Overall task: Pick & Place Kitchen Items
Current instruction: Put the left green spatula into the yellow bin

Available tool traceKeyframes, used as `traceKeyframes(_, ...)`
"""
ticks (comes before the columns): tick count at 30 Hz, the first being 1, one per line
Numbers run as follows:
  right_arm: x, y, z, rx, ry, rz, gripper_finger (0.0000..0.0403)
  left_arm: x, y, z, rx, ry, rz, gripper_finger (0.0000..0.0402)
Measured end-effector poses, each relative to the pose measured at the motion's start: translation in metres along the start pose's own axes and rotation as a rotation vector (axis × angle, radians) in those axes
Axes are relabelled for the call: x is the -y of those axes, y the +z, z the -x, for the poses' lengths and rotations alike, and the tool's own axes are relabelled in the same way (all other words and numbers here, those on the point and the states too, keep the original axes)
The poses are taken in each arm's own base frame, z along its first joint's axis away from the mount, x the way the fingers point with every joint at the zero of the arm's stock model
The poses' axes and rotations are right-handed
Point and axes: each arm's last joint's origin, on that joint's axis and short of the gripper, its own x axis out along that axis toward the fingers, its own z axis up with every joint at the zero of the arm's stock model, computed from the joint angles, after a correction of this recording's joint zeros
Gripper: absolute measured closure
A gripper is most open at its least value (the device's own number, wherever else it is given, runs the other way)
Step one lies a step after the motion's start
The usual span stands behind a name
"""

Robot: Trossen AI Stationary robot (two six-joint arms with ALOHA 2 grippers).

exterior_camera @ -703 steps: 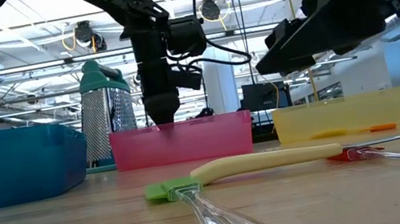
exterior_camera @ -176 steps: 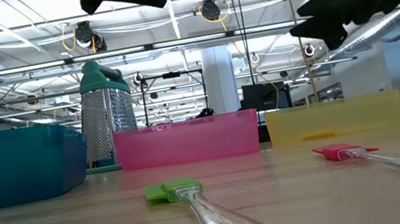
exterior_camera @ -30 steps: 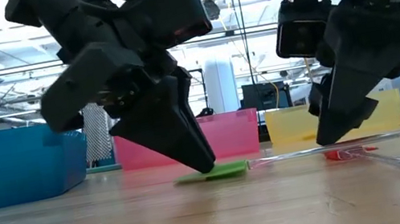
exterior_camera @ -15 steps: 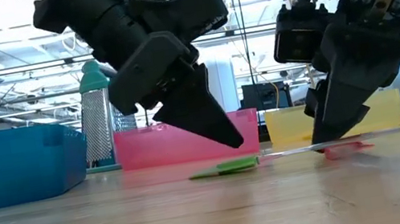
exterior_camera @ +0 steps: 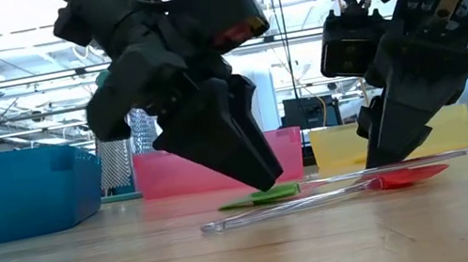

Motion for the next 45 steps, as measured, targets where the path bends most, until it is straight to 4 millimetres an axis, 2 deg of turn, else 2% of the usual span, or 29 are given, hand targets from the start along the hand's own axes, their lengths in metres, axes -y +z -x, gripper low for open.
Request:
traceKeyframes(7,0.0,0.0,0.0,0.0,0.0,0.004,0.0202,0.0,-0.003,-0.006,-0.012,0.028,0.002,0.0139)
traceKeyframes(9,0.0,0.0,0.0,0.002,0.001,0.004,0.0202,0.003,-0.006,-0.013,-0.017,0.006,-0.006,0.0125)
traceKeyframes(13,-0.001,0.001,0.0,0.012,0.009,0.007,0.0202,0.004,-0.008,-0.019,-0.033,0.072,-0.024,0.012)
traceKeyframes(17,-0.002,0.002,0.0,0.025,0.018,0.016,0.0202,-0.003,-0.01,-0.02,-0.033,0.024,0.062,0.0148)
traceKeyframes(21,-0.002,0.003,0.0,0.03,0.021,0.028,0.0202,-0.013,-0.013,-0.022,-0.037,-0.068,0.148,0.0209)
traceKeyframes(25,-0.002,0.003,0.0,0.033,0.022,0.028,0.0202,-0.025,-0.016,-0.022,-0.043,-0.081,0.207,0.0273)
traceKeyframes(28,-0.002,0.004,0.0,0.053,0.014,0.037,0.0202,-0.033,-0.017,-0.023,-0.037,-0.087,0.231,0.0306)
traceKeyframes(32,0.0,0.006,0.0,0.074,-0.014,0.032,0.0202,-0.036,-0.017,-0.023,-0.023,-0.076,0.237,0.032)
traceKeyframes(45,0.004,0.007,0.001,0.065,-0.024,-0.012,0.0202,-0.037,-0.01,-0.024,0.056,0.016,0.204,0.0332)
